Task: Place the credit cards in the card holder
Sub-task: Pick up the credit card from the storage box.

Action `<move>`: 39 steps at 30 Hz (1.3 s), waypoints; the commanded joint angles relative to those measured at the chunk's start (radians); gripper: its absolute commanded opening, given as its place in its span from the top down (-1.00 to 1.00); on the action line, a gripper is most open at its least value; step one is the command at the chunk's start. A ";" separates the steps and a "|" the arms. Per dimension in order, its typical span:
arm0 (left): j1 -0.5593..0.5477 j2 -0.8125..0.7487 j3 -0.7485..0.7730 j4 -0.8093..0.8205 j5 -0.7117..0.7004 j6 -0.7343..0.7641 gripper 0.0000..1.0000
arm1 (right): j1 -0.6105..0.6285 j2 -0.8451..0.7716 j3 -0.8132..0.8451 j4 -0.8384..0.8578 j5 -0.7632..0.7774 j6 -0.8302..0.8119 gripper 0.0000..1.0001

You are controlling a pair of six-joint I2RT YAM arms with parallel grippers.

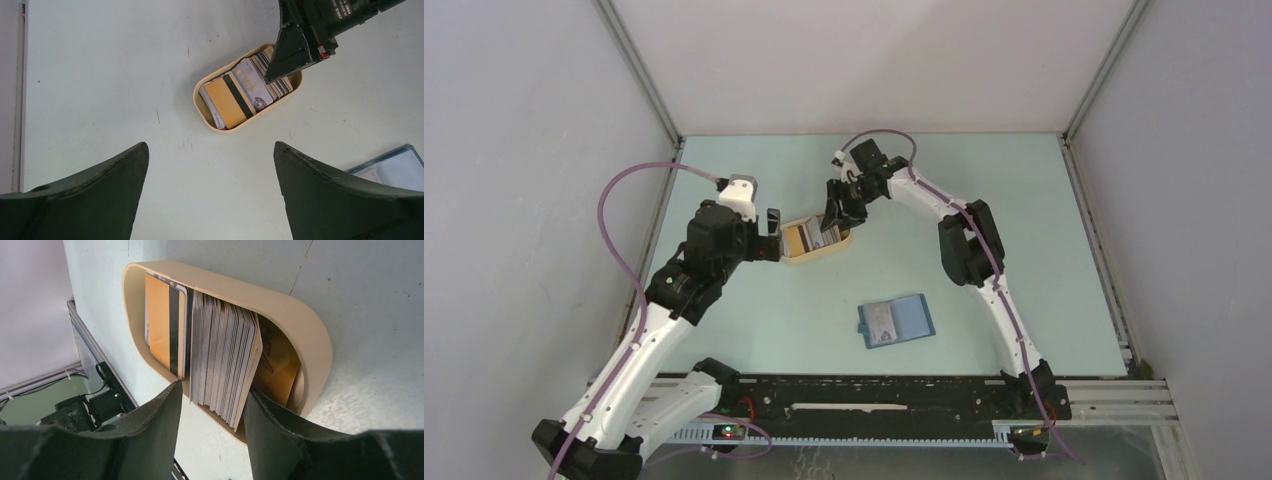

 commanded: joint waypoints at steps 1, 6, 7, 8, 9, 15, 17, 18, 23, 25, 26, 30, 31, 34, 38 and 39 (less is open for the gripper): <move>0.009 -0.004 -0.019 0.017 -0.004 0.024 -1.00 | -0.006 -0.078 -0.002 0.026 -0.016 0.012 -0.11; 0.010 -0.001 -0.018 0.017 -0.002 0.024 -1.00 | -0.014 -0.079 -0.005 0.028 -0.012 0.012 -0.02; 0.011 -0.001 -0.018 0.016 -0.003 0.024 -1.00 | -0.015 -0.079 -0.006 0.029 -0.011 0.012 0.00; 0.010 -0.001 -0.018 0.017 -0.003 0.024 -1.00 | -0.017 -0.078 -0.007 0.030 -0.012 0.013 0.02; 0.010 -0.001 -0.018 0.018 -0.002 0.024 -1.00 | -0.017 -0.079 -0.008 0.030 -0.013 0.012 0.04; 0.011 0.000 -0.018 0.017 -0.002 0.024 -1.00 | -0.021 -0.076 -0.012 0.033 -0.007 0.011 0.24; 0.011 0.000 -0.018 0.018 -0.002 0.024 -1.00 | -0.022 -0.076 -0.015 0.032 0.001 0.009 0.32; 0.010 0.000 -0.018 0.017 -0.002 0.024 -1.00 | -0.022 -0.076 -0.017 0.032 0.004 0.008 0.35; 0.011 0.002 -0.018 0.017 -0.002 0.024 -1.00 | -0.023 -0.078 -0.021 0.032 0.001 0.007 0.47; 0.011 0.002 -0.018 0.017 -0.002 0.024 -1.00 | -0.024 -0.079 -0.020 0.032 0.000 0.006 0.50; 0.010 0.002 -0.018 0.017 -0.002 0.024 -1.00 | -0.025 -0.080 -0.022 0.032 0.000 0.007 0.51; 0.011 0.002 -0.019 0.017 -0.004 0.024 -1.00 | -0.029 -0.084 -0.022 0.032 -0.004 0.007 0.50; 0.011 0.002 -0.018 0.017 -0.003 0.024 -1.00 | -0.031 -0.085 -0.022 0.032 -0.006 0.007 0.48; 0.010 0.004 -0.019 0.016 -0.004 0.024 -1.00 | -0.035 -0.087 -0.026 0.032 -0.010 0.006 0.41; 0.011 0.005 -0.019 0.016 -0.005 0.024 -1.00 | -0.038 -0.087 -0.030 0.031 -0.015 0.007 0.39; 0.010 0.005 -0.020 0.017 -0.005 0.024 -1.00 | -0.037 -0.087 -0.031 0.032 -0.016 0.006 0.39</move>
